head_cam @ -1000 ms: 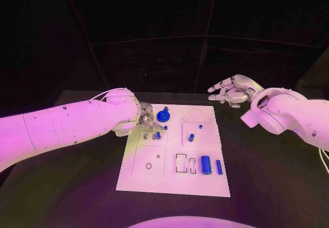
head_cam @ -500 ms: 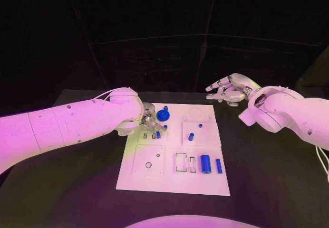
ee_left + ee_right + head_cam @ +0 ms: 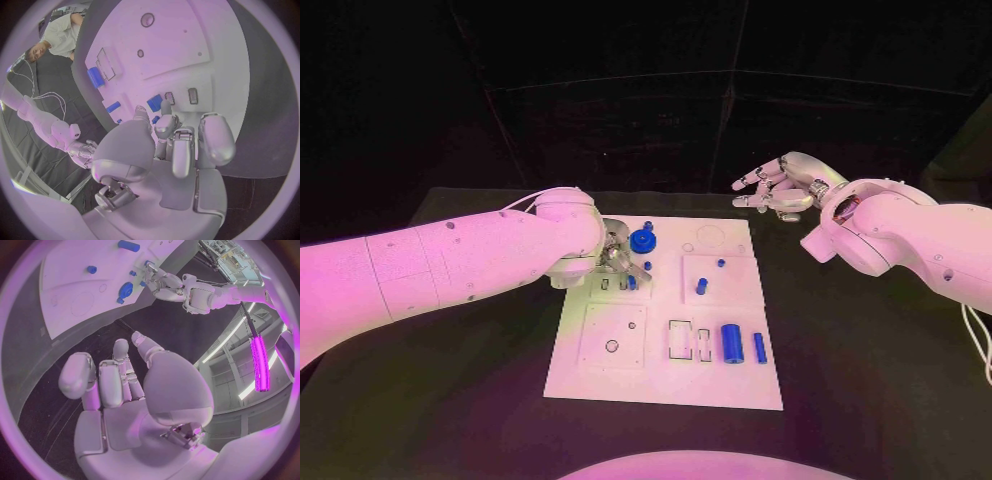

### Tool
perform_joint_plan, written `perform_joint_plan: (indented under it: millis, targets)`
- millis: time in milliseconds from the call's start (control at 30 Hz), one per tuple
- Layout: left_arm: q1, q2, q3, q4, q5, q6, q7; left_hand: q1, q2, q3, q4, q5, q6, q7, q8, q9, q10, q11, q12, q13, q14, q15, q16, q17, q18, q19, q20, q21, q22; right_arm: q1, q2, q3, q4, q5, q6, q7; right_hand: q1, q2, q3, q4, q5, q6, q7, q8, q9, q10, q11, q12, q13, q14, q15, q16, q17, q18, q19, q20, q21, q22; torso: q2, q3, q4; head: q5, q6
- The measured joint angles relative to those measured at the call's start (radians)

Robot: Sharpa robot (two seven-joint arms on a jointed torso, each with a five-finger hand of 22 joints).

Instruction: Assemble the parts on the task board

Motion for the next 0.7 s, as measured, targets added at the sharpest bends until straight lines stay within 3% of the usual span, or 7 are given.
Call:
perform_joint_plan:
  millis: [467,700]
  targets:
    - [0.000,0.000,-0.005,0.003,0.006,0.007,0.000,0.019,0.002,-0.001,-0.005,0.000,-0.005,0.002,0.004,0.009,0.000,0.000,0.000,0.001,0.000,0.000,0.000,0.000,0.000,0.000,0.000,0.004,0.002,0.000,0.004,0.000,-0.008,-0.006,0.000,-0.002,0.000,0.000,-0.003,-0.003,0.004,0.000,0.000,0.000,0.000,0.000,0.000,0.000,-0.003,0.000,0.000,-0.004,-0.001,0.000,0.000,0.000,0.000,-0.001,0.000,-0.0003,0.0006,-0.001,-0.002]
    - [0.000,-0.001,-0.005,0.004,0.007,0.000,0.000,0.064,0.032,0.023,-0.028,0.000,-0.011,0.004,0.015,0.025,0.000,0.000,0.005,0.004,0.000,0.000,0.000,0.000,0.000,0.000,0.000,0.004,0.009,0.000,0.009,0.000,-0.014,-0.009,0.000,-0.002,0.000,0.000,-0.003,-0.003,0.004,0.000,0.000,0.000,0.000,0.000,0.000,0.000,-0.002,0.000,0.000,-0.004,-0.001,0.000,0.000,0.000,0.000,-0.001,0.000,-0.0004,0.0006,-0.001,-0.005]
